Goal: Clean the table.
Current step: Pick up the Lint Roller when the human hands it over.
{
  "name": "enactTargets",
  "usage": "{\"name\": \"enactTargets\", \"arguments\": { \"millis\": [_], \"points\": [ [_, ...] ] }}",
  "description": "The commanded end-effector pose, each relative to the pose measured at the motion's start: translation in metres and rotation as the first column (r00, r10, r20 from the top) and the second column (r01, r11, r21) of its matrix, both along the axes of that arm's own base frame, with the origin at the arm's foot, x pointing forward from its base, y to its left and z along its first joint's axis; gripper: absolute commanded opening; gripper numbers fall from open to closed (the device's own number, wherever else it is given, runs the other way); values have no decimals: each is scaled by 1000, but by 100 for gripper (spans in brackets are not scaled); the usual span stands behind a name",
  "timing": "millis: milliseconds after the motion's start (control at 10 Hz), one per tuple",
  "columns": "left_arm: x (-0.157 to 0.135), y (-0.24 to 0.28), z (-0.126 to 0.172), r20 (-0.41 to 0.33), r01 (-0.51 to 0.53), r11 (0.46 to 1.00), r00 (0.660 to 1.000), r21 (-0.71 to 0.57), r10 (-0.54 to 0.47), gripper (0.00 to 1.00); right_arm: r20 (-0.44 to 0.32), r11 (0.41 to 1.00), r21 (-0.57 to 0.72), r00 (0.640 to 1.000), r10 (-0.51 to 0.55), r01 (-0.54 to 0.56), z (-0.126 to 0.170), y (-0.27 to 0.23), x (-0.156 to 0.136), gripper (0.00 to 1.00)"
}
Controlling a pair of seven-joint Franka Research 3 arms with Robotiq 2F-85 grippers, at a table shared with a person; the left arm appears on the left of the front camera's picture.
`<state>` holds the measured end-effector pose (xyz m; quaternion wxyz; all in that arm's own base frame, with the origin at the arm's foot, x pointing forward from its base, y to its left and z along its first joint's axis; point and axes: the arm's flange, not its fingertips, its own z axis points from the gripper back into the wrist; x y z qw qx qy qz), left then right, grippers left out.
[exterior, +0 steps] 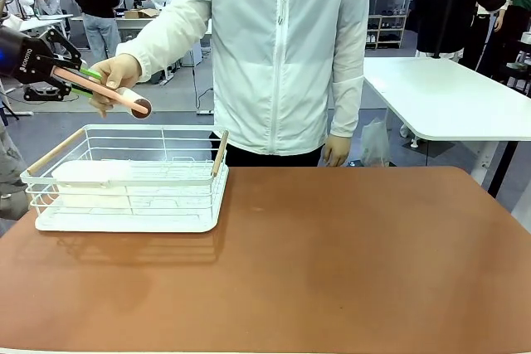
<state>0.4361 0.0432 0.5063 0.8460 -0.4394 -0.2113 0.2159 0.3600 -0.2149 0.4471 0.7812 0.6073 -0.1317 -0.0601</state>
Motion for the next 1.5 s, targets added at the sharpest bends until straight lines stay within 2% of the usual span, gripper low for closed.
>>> {"name": "enactTargets", "arguments": {
  "millis": [0,100,400,500,600,1400],
  "points": [
    [-3,-5,-1,8,-34,999,999,1,34,13,8,1000,3,1000,-2,2,2,0,-1,100],
    [-3,-5,-2,6,-38,999,999,6,38,0,8,1000,3,1000,-2,2,2,0,-1,100],
    [-3,-5,-1,8,-31,1000,999,3,31,1,8,1000,3,1000,-2,2,2,0,-1,100],
    [-3,-2,-1,21,-20,1000,1000,-18,21,6,8,1000,3,1000,-2,2,2,0,-1,100],
    [0,1,0,2,-5,1000,1000,3,5,6,8,1000,3,1000,-2,2,2,0,-1,100],
    [0,1,0,2,-5,1000,1000,3,5,6,8,1000,3,1000,-2,2,2,0,-1,100]
  ]
}}
